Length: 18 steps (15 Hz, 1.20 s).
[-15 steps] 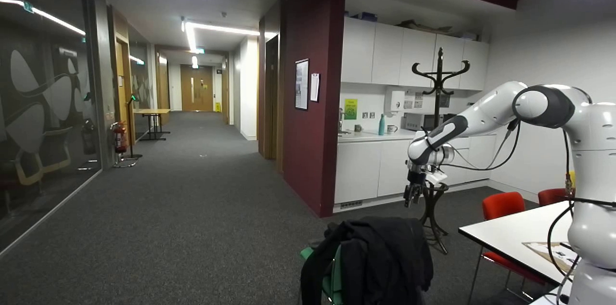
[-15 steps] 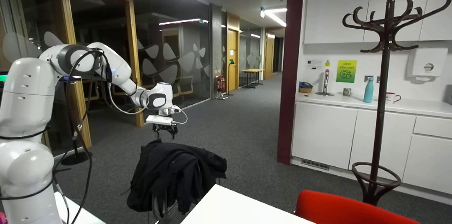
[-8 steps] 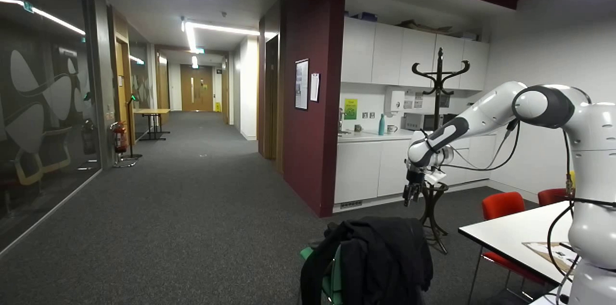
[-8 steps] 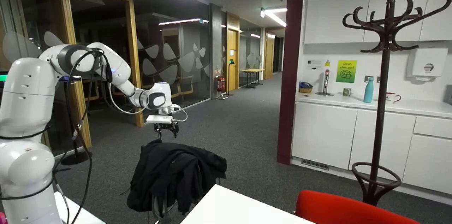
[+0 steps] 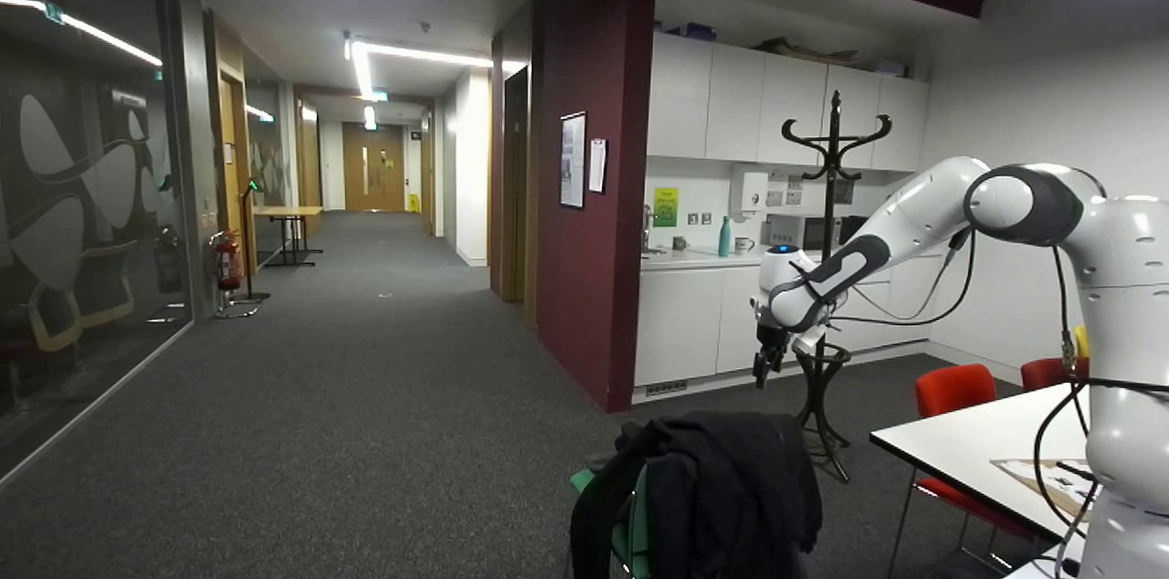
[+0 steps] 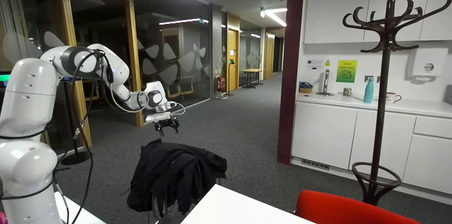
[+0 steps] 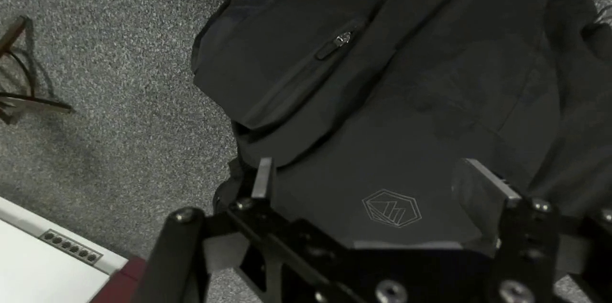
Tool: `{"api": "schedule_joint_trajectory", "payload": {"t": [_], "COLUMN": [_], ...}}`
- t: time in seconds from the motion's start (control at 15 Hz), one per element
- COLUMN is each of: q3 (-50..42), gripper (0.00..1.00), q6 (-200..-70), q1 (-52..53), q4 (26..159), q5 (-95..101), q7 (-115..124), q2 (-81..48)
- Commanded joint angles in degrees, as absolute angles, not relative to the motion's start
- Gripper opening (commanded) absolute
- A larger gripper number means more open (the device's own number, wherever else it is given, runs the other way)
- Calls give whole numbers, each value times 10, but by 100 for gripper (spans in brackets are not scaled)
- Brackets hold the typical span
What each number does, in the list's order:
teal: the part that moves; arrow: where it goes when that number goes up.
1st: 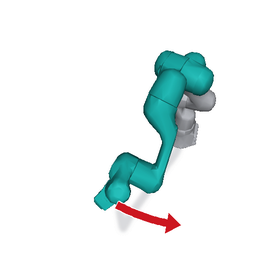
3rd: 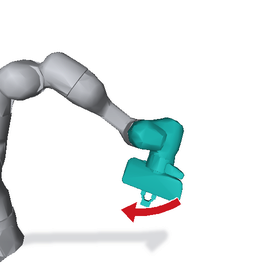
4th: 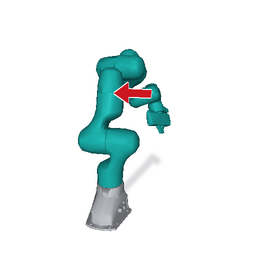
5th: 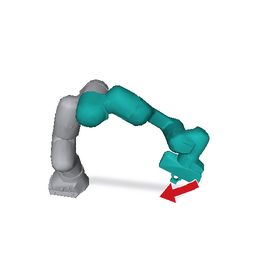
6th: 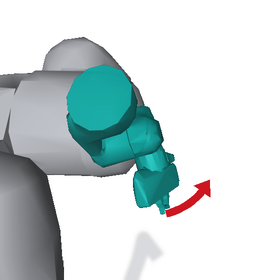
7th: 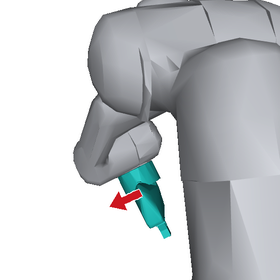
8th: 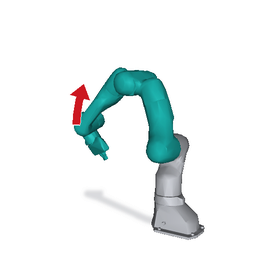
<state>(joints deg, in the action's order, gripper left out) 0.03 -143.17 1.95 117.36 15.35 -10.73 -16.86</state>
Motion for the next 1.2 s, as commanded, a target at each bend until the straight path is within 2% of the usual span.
{"api": "schedule_joint_trajectory", "payload": {"t": [0.0,0.47,1.13], "q3": [23,69,72], "gripper": [100,100,100], "q6": [-1447,-1377,-1344], "q1": [-8,-54,-41], "q4": [1155,1097,1009], "q5": [112,-46,-8], "q7": [-199,-280,-289], "q2": [-197,-273,-362]}}
